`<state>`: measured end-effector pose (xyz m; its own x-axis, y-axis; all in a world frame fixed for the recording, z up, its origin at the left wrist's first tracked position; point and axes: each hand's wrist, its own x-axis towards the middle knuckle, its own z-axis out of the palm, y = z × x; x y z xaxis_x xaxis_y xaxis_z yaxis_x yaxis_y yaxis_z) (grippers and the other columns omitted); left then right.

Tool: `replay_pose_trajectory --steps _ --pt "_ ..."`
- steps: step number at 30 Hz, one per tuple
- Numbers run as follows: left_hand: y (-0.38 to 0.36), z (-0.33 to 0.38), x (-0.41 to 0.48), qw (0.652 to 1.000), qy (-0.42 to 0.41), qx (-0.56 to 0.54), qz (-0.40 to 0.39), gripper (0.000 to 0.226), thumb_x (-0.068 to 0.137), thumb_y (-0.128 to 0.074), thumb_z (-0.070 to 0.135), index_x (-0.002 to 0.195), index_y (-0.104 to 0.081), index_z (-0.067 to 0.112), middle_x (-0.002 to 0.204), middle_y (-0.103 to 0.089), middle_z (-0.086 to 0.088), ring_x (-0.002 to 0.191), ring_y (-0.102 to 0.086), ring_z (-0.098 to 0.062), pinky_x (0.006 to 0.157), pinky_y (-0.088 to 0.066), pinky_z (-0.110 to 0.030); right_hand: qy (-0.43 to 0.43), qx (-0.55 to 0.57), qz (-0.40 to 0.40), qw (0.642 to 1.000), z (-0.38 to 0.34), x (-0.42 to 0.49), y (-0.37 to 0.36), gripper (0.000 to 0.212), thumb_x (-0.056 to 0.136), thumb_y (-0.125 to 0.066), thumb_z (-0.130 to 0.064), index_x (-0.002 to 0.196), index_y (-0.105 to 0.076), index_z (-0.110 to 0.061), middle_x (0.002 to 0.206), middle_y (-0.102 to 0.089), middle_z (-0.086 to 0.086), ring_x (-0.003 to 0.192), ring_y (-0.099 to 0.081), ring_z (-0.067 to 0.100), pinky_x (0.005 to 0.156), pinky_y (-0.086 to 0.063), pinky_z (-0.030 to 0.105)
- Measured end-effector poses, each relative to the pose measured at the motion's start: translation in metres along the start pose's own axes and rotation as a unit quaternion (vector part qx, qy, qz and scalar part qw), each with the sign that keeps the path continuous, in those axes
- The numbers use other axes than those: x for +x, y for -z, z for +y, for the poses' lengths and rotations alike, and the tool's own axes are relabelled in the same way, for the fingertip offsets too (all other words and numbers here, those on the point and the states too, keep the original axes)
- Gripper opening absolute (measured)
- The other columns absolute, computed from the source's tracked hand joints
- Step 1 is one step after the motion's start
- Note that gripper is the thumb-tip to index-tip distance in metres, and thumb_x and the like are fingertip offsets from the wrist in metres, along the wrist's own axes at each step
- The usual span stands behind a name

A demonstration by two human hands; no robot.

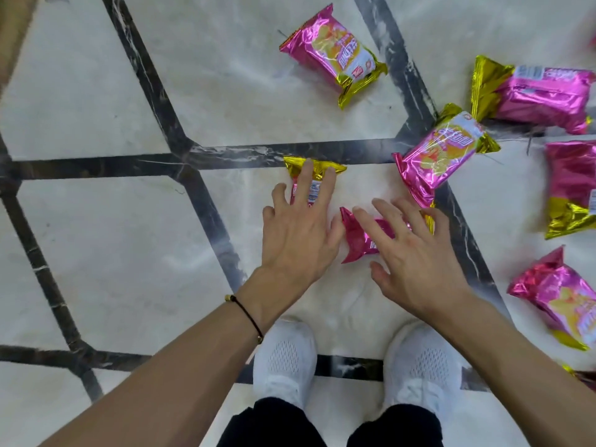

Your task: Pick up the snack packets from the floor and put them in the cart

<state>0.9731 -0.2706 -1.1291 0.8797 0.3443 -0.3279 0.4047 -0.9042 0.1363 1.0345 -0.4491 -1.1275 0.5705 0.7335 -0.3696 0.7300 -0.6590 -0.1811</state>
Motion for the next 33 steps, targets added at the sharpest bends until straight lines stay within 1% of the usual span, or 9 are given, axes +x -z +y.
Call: replay_pose_trajectory --steps 4,8,12,16,19,26,28,30,33 --pt "-0.014 0.003 0.006 1.0 -0.005 0.014 0.008 0.067 0.1 -0.044 0.045 0.16 -0.021 0.027 0.169 -0.011 -0.009 0.113 -0.049 -0.038 0.076 -0.052 -0.048 -0.01 -0.036 -0.011 0.999 0.008 0.007 -0.008 0.084 0.073 -0.072 -0.022 0.149 -0.038 -0.025 0.139 -0.052 0.009 0.13 -0.045 0.037 0.102 -0.028 0.061" --pt "-0.019 0.004 0.01 1.0 0.008 -0.006 0.005 0.066 0.098 -0.039 0.035 0.16 -0.019 0.025 0.169 -0.007 -0.011 0.115 -0.047 -0.041 0.075 -0.054 -0.05 -0.01 -0.056 -0.016 0.998 0.009 0.006 -0.016 0.078 0.074 -0.073 -0.022 0.145 -0.04 -0.023 0.127 -0.057 0.007 0.118 -0.052 0.035 0.103 -0.025 0.063" --pt "-0.02 0.0 0.01 1.0 0.008 -0.012 0.009 0.078 0.09 -0.058 0.017 0.159 -0.022 0.022 0.168 -0.009 -0.013 0.112 -0.049 -0.041 0.074 -0.055 -0.051 -0.022 -0.05 -0.009 0.998 0.008 0.004 -0.013 0.073 0.075 -0.072 -0.021 0.142 -0.043 -0.02 0.124 -0.06 0.009 0.114 -0.054 0.036 0.105 -0.023 0.065" --pt "-0.015 -0.008 0.003 1.0 0.011 -0.013 -0.001 0.078 0.09 -0.058 0.015 0.159 -0.022 0.022 0.168 -0.009 -0.012 0.114 -0.048 -0.041 0.076 -0.056 -0.053 -0.037 -0.03 0.008 0.999 0.007 -0.005 -0.005 0.07 0.074 -0.074 -0.024 0.139 -0.047 -0.016 0.117 -0.062 0.01 0.108 -0.056 0.037 0.104 -0.027 0.063" --pt "-0.001 -0.012 -0.005 1.0 0.01 -0.018 -0.007 0.077 0.09 -0.057 0.015 0.159 -0.023 0.022 0.168 -0.01 -0.012 0.114 -0.048 -0.042 0.077 -0.055 -0.054 -0.052 -0.019 0.007 0.998 0.005 -0.013 0.009 0.069 0.076 -0.074 -0.028 0.138 -0.047 -0.016 0.115 -0.061 0.01 0.105 -0.056 0.036 0.101 -0.028 0.06" --pt "0.069 -0.019 -0.032 1.0 -0.014 -0.007 -0.01 0.075 0.091 -0.058 0.016 0.159 -0.026 0.021 0.167 -0.015 -0.012 0.115 -0.049 -0.041 0.075 -0.055 -0.05 -0.081 0.002 0.031 0.996 -0.011 -0.029 0.077 0.065 0.076 -0.075 -0.037 0.133 -0.051 -0.017 0.11 -0.064 0.008 0.096 -0.058 0.035 0.093 -0.035 0.054" --pt "0.102 -0.02 -0.038 1.0 -0.02 -0.023 -0.001 0.075 0.089 -0.059 0.014 0.158 -0.029 0.02 0.166 -0.018 -0.013 0.113 -0.05 -0.042 0.074 -0.055 -0.051 -0.088 0.016 0.031 0.996 -0.017 -0.031 0.109 0.068 0.075 -0.074 -0.039 0.135 -0.049 -0.017 0.109 -0.063 0.009 0.096 -0.057 0.036 0.089 -0.038 0.052" --pt "0.141 -0.019 -0.043 0.997 -0.042 -0.059 0.012 0.074 0.089 -0.06 0.013 0.156 -0.031 0.02 0.166 -0.02 -0.012 0.111 -0.05 -0.041 0.074 -0.056 -0.051 -0.101 0.045 0.033 0.993 -0.023 -0.033 0.144 0.074 0.075 -0.074 -0.04 0.139 -0.046 -0.017 0.109 -0.061 0.01 0.097 -0.056 0.037 0.081 -0.043 0.049" --pt "0.211 -0.016 -0.051 0.993 -0.073 -0.094 0.028 0.073 0.09 -0.061 0.014 0.156 -0.032 0.023 0.166 -0.021 -0.008 0.111 -0.05 -0.037 0.072 -0.055 -0.046 -0.116 0.09 0.053 0.988 -0.037 -0.042 0.204 0.075 0.077 -0.072 -0.043 0.142 -0.046 -0.016 0.11 -0.06 0.008 0.098 -0.055 0.035 0.075 -0.046 0.046"
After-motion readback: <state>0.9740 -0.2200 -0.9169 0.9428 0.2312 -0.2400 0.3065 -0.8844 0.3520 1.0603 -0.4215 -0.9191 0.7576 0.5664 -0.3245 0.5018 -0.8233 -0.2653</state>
